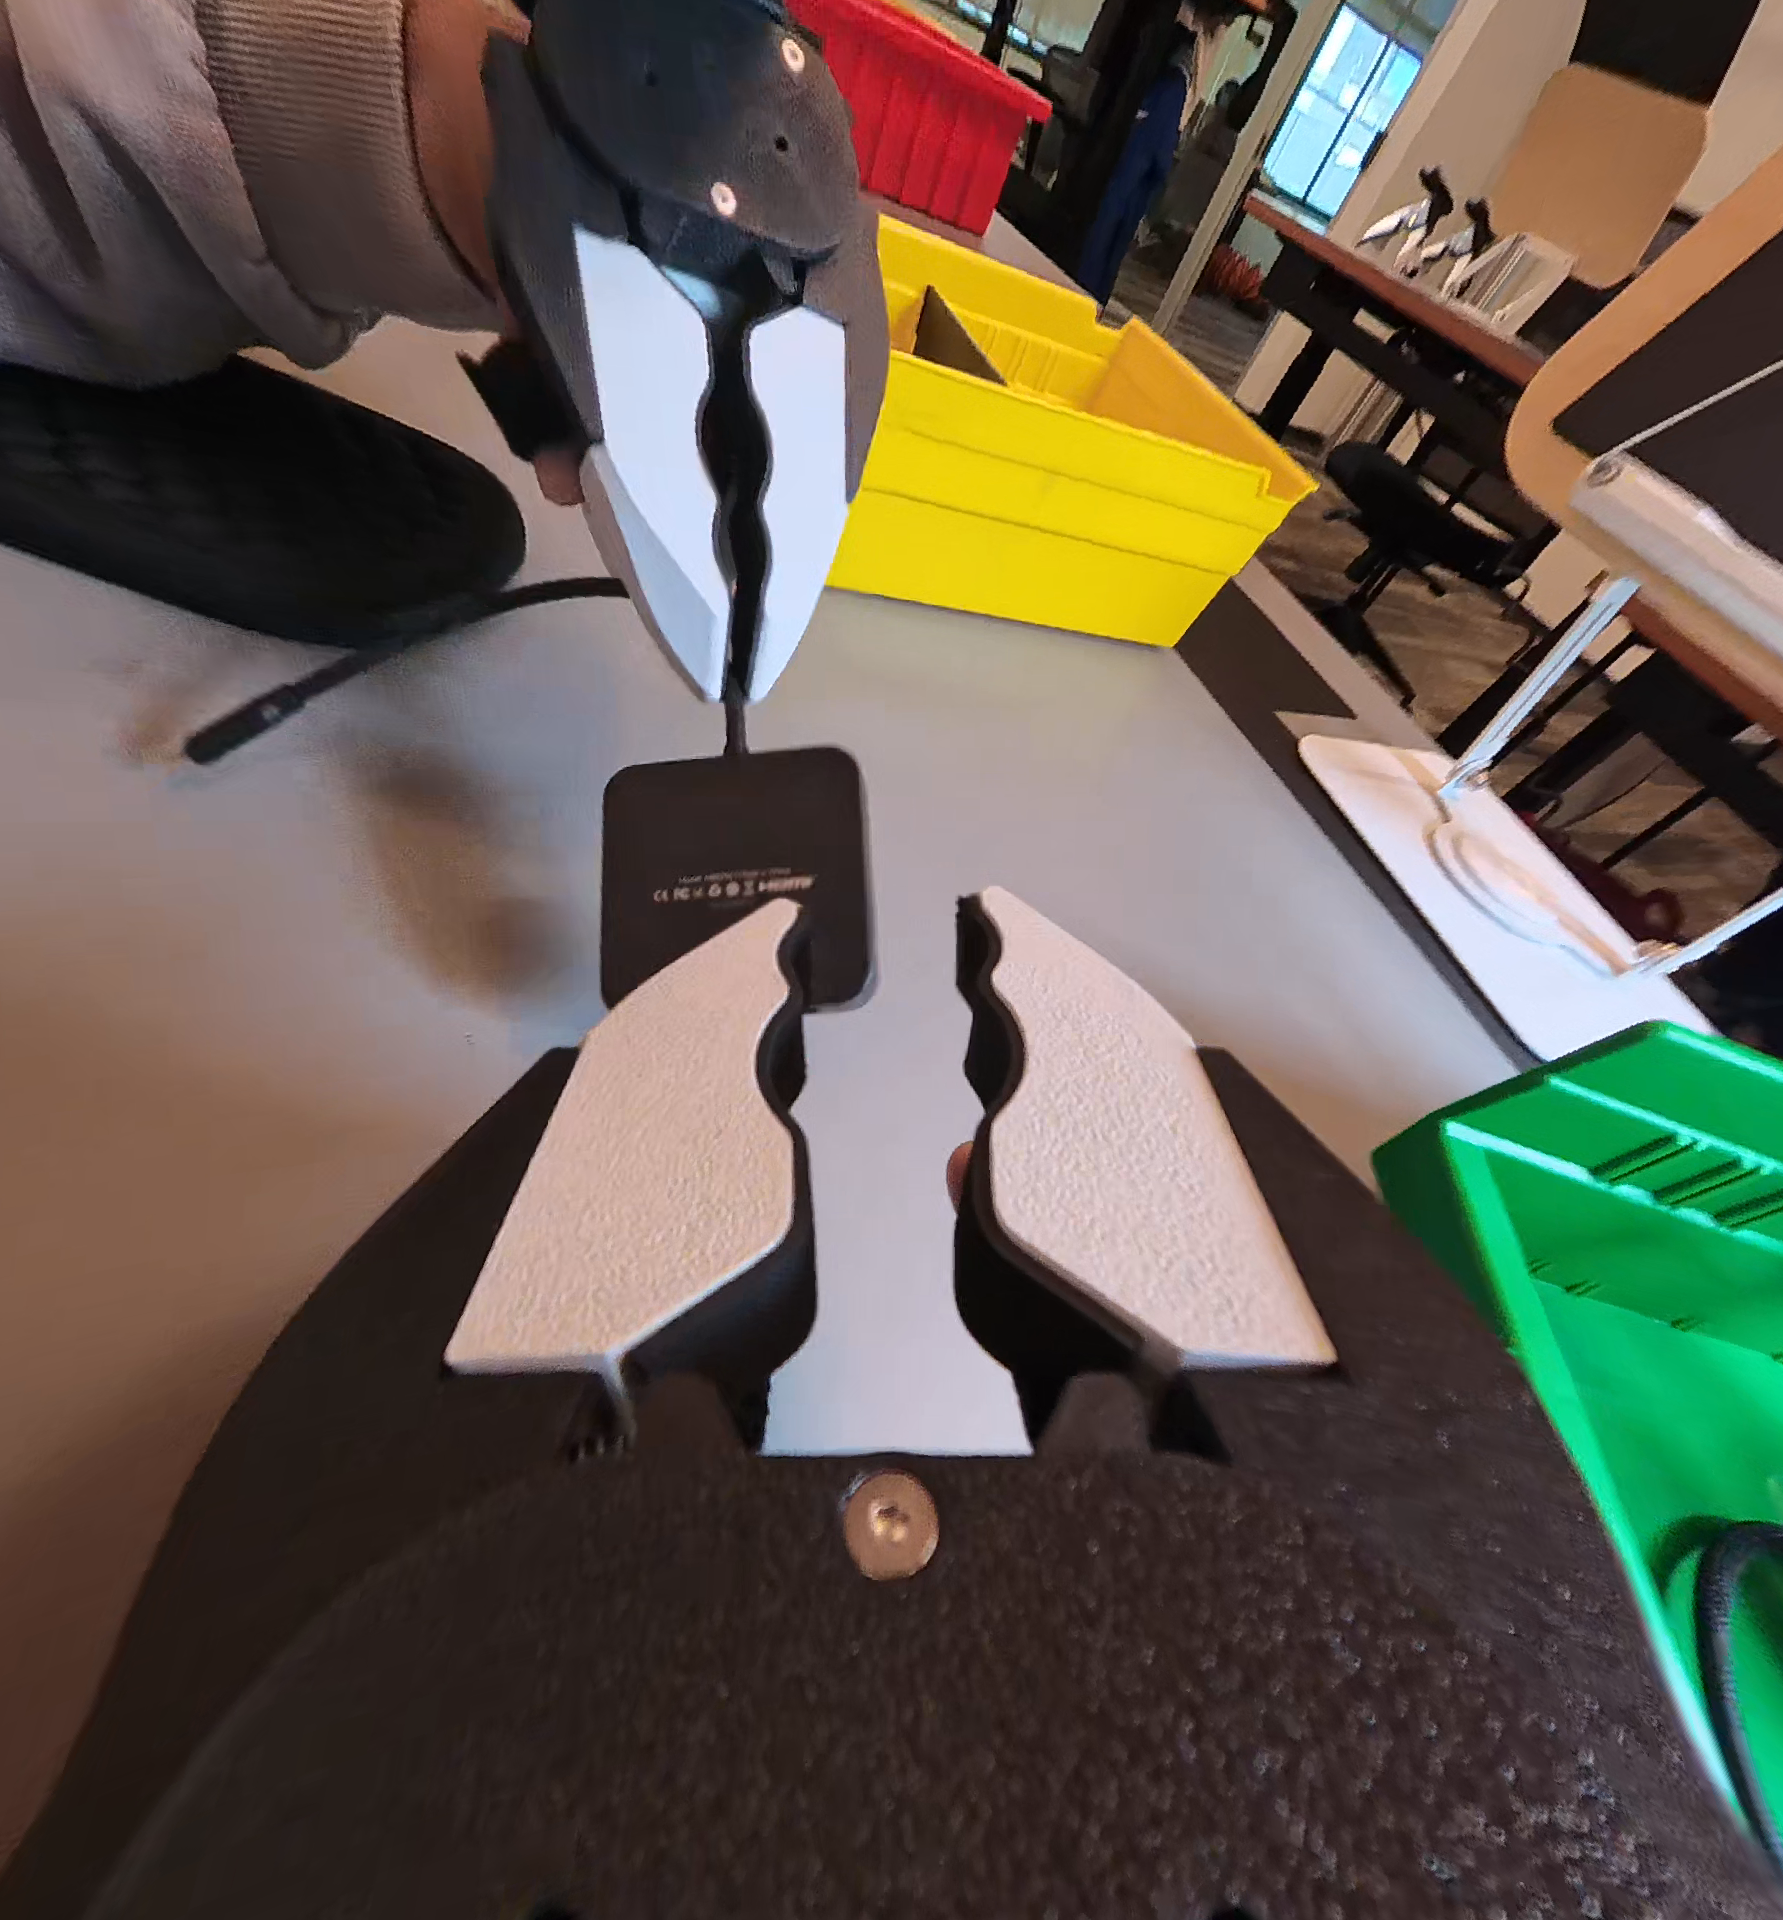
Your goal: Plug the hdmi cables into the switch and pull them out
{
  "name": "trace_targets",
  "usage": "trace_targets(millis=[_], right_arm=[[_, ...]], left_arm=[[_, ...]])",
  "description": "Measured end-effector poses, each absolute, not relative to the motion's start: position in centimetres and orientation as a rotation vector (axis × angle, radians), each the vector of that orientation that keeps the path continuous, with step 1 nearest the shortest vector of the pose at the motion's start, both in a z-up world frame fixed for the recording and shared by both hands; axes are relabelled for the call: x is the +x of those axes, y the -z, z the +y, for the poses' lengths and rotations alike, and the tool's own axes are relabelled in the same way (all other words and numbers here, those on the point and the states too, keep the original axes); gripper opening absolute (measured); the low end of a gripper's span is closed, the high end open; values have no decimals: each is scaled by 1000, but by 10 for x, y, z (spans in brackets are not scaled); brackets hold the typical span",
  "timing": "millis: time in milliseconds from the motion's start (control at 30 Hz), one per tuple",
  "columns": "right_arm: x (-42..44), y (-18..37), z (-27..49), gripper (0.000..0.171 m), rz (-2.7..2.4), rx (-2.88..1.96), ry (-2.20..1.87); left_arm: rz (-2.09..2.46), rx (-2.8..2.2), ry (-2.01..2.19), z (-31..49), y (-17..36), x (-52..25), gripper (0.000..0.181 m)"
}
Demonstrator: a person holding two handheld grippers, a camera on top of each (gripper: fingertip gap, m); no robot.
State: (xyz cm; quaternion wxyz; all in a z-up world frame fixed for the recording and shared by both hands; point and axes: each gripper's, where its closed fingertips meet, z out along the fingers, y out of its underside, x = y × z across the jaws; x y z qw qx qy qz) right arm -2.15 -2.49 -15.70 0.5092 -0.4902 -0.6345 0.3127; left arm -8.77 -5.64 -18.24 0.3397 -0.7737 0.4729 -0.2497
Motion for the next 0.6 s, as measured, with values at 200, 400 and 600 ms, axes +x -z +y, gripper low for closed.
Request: trace_targets(millis=[200,400,600], right_arm=[[-16,141,-36,49,-1483,-1165,-1001],[-23,134,-53,63,-1368,-1343,-1509],[-26,118,-57,14,-1296,-1241,-1496]], left_arm=[[1024,-1763,880,-59,142,-78,5],[916,-1652,903,-58,126,-80,5],[1013,-1535,759,-64,126,-62,5]])
